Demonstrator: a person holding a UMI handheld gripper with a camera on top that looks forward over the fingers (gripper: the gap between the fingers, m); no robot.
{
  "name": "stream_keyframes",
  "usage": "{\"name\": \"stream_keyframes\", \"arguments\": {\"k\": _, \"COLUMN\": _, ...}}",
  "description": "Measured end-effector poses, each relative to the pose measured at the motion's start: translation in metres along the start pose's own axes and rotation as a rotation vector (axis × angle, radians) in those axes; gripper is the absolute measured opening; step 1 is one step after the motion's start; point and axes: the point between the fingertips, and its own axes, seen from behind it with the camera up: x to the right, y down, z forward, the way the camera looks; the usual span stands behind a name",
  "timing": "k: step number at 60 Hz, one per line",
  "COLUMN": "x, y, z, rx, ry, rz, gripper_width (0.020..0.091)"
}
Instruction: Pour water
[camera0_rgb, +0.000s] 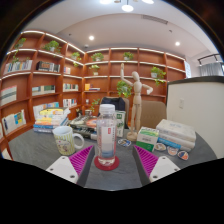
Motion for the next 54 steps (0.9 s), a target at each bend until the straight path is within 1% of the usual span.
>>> {"name": "stream_keyframes", "arguments": {"k": 6, "x": 0.011, "y": -0.010, "z": -0.031, "rx": -0.007, "ry": 0.057, "rz": 0.009, "gripper_width": 0.0818}}
{"name": "stream_keyframes", "arguments": {"k": 16, "x": 0.028, "y": -0.026, "z": -0.069, "rx": -0.015, "ry": 0.126, "rz": 0.062, "gripper_width": 0.0826}}
{"name": "stream_keyframes", "arguments": {"k": 24, "x": 0.041, "y": -0.044, "z": -0.089, "rx": 0.026, "ry": 0.170, "rz": 0.029, "gripper_width": 0.0825}}
{"name": "stream_keyframes", "arguments": {"k": 30, "x": 0.044, "y": -0.050, "z": -0.098, "rx": 0.044, "ry": 0.167, "rz": 0.031, "gripper_width": 0.0826}}
{"name": "stream_keyframes", "arguments": {"k": 38, "x": 0.042, "y": -0.049, "z": -0.102, "rx": 0.047, "ry": 0.163, "rz": 0.043, "gripper_width": 0.0825}}
{"name": "stream_keyframes", "arguments": {"k": 54, "x": 0.038, "y": -0.047, "z": -0.099, "rx": 0.036, "ry": 0.156, "rz": 0.072, "gripper_width": 0.0824}}
